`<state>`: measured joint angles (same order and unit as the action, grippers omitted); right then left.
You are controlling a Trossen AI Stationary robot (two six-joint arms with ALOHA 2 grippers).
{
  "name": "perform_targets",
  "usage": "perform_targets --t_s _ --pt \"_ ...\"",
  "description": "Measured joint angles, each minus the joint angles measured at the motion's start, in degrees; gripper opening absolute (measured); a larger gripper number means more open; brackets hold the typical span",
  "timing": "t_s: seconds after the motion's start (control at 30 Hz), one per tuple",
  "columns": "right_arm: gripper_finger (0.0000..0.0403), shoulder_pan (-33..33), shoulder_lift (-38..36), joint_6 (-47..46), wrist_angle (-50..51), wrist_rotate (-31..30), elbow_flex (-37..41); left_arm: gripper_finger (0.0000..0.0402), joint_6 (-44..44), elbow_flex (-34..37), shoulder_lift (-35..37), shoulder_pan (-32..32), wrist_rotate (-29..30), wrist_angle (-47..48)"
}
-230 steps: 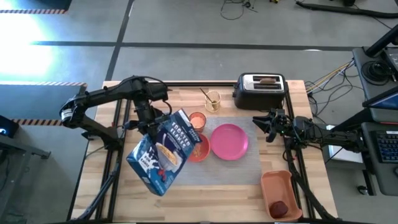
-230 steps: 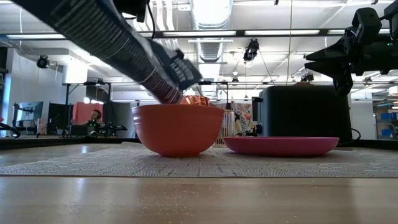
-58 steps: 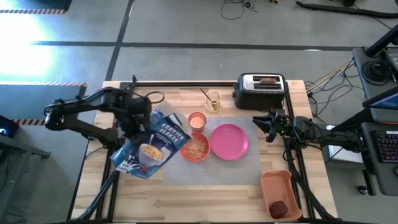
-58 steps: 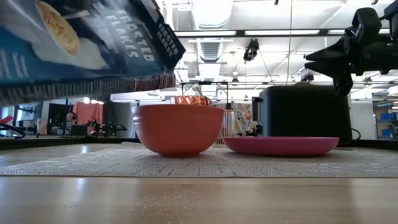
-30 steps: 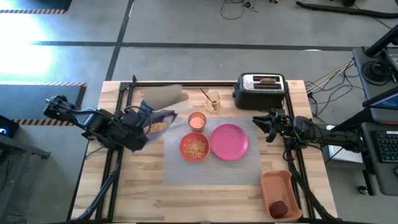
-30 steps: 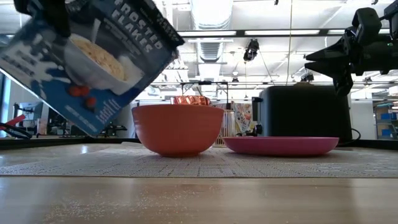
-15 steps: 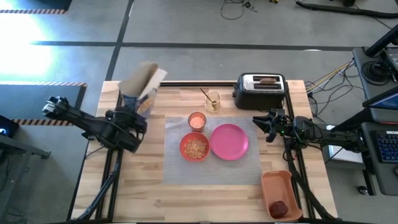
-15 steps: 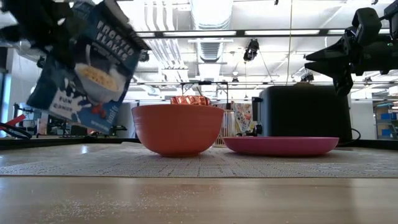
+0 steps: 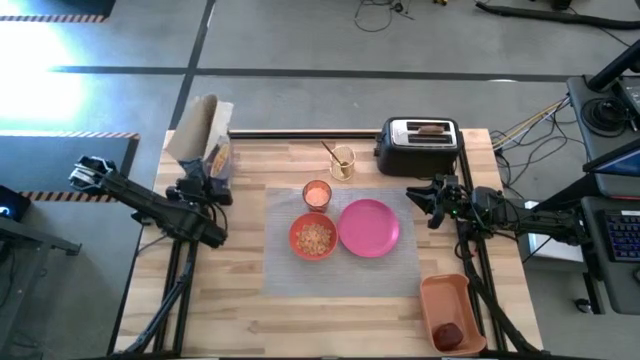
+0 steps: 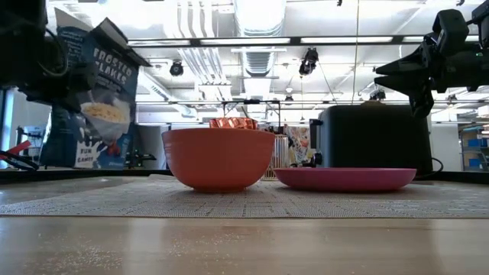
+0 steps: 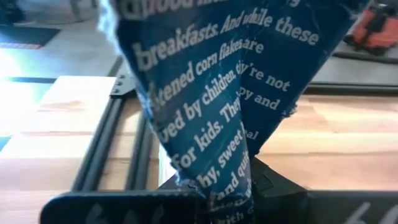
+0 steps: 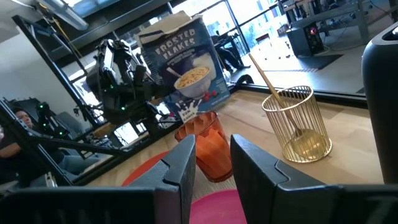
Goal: Arrange a breakfast setting
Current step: Pour the cereal from the blue cereal box into the orange bowl on the gray tablemat
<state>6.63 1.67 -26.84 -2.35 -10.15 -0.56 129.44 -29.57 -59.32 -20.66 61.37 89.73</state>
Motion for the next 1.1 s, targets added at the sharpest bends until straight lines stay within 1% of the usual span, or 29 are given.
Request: perform_targets --t_s 0.2,0.37,0.53,0.8,1.1 --pt "0.0091 0.0 0.0 0.0 0.0 0.0 0.0 0.0014 1.3 1.9 -0.2 2.9 -0.1 0.1" --pt "0.0091 0.0 0.0 0.0 0.0 0.0 0.0 0.0014 1.4 2.1 -0.2 4.2 0.0 -0.2" --pt "0.0091 0.0 0.0 0.0 0.0 0.0 0.0 0.0015 0.6 2.2 -0.2 4.4 0.6 -1.9" --pt "0.0091 0.0 0.0 0.0 0.0 0.0 0.0 0.0033 0.6 2.2 -0.2 4.4 2.0 -5.3" --pt "0.0091 0.0 0.0 0.0 0.0 0.0 0.0 0.0036 0.3 2.6 -0.2 5.7 2.2 -5.3"
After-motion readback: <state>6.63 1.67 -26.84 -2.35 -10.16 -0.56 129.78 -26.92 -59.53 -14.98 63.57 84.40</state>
